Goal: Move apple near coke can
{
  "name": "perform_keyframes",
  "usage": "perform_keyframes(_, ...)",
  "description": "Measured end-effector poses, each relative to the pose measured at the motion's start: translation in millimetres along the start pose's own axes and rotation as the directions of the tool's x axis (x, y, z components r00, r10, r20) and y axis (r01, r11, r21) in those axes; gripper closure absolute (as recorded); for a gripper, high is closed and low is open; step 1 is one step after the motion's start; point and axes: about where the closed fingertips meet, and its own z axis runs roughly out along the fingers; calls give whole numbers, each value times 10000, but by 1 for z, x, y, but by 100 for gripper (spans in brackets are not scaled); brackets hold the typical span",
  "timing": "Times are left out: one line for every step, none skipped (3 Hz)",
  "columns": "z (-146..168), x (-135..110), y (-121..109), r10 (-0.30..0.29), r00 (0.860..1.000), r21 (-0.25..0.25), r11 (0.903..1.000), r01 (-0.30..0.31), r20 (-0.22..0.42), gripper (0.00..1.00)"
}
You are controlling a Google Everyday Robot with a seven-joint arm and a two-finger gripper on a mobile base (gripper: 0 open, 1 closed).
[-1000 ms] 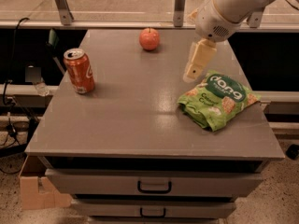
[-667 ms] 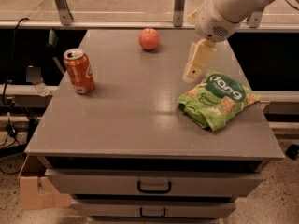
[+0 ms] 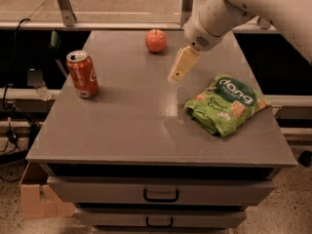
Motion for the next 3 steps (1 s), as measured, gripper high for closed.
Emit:
perform_keyframes(33,2,-20,927,9946,386,9948,-946,476,0)
perform_keyframes(62,6,-52,2030,9734,898,9730,-2127,1059,0)
perform_keyframes(84,2,-84,2921,9392,1135,9423,-3149,1802,0)
